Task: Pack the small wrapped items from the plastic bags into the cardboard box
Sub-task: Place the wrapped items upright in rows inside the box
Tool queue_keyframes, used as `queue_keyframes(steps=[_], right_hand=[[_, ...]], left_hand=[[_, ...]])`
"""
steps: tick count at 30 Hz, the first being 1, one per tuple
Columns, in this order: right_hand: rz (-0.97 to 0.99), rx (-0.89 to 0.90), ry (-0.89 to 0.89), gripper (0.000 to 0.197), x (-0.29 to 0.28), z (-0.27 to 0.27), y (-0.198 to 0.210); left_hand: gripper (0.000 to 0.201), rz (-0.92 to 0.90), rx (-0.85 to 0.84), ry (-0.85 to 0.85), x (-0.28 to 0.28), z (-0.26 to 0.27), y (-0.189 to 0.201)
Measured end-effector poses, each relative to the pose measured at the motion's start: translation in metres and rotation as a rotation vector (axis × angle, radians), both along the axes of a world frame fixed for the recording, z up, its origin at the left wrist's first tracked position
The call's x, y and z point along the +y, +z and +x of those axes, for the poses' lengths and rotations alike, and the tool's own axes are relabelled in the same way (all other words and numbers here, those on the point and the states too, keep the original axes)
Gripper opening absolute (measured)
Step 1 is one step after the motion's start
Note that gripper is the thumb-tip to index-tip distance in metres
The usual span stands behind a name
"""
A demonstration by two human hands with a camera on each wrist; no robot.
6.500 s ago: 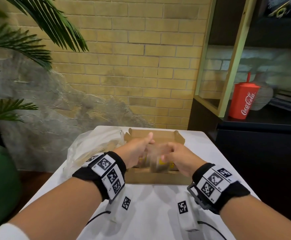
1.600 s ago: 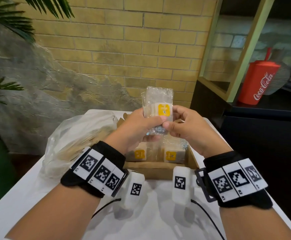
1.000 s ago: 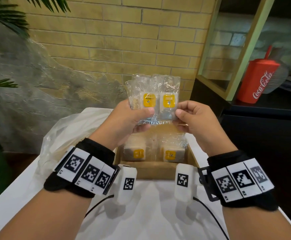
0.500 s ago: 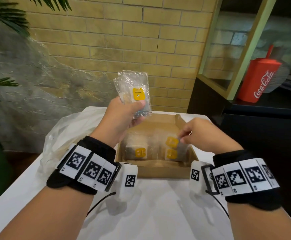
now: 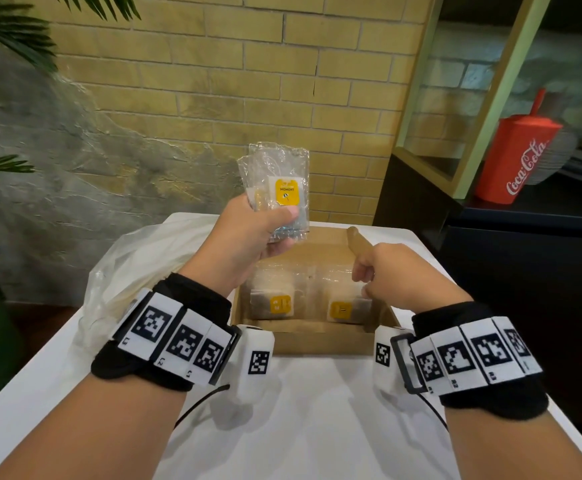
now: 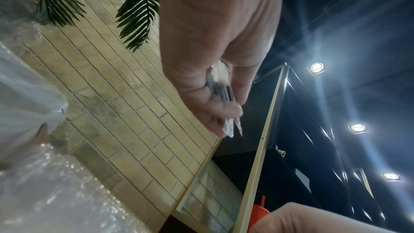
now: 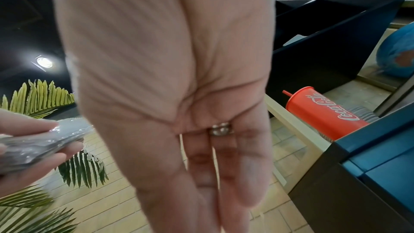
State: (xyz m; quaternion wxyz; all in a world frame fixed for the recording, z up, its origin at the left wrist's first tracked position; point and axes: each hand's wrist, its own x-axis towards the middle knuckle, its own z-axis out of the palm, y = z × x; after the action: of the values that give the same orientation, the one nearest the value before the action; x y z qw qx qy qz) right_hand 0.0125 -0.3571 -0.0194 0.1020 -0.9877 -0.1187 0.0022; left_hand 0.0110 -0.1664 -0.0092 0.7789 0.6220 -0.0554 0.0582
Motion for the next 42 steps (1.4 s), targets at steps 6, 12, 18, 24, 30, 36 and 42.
queue_keyframes(steps=[6, 12, 18, 24, 30, 36, 42], right_hand=[[0.082, 0.011, 0.061, 0.020, 0.001, -0.001, 0.002], [0.163, 0.095, 0.106, 0.028, 0.007, -0.001, 0.007], [0.815, 0.122, 0.167, 0.053, 0.020, -0.013, 0.012], [1.032, 0.201, 0.124, 0.046, 0.031, -0.009, 0.003], [1.207, 0.174, 0.061, 0.016, 0.029, -0.007, 0.004], [1.278, 0.097, 0.045, 0.010, 0.022, -0.006, 0.006], [1.262, 0.032, 0.013, 0.009, 0.015, -0.004, 0.007]], left_hand=[[0.012, 0.008, -0.007, -0.006, 0.000, -0.002, 0.000], [0.014, 0.039, -0.023, -0.032, -0.002, -0.002, 0.002], [0.012, 0.130, -0.005, -0.164, -0.013, -0.006, -0.007], [0.024, 0.277, -0.060, -0.262, -0.015, -0.009, -0.008], [0.044, 0.325, -0.068, -0.306, -0.016, -0.009, -0.009], [0.014, 0.227, 0.021, -0.232, -0.009, -0.005, -0.005], [0.012, 0.365, -0.021, -0.079, 0.002, 0.000, -0.005]])
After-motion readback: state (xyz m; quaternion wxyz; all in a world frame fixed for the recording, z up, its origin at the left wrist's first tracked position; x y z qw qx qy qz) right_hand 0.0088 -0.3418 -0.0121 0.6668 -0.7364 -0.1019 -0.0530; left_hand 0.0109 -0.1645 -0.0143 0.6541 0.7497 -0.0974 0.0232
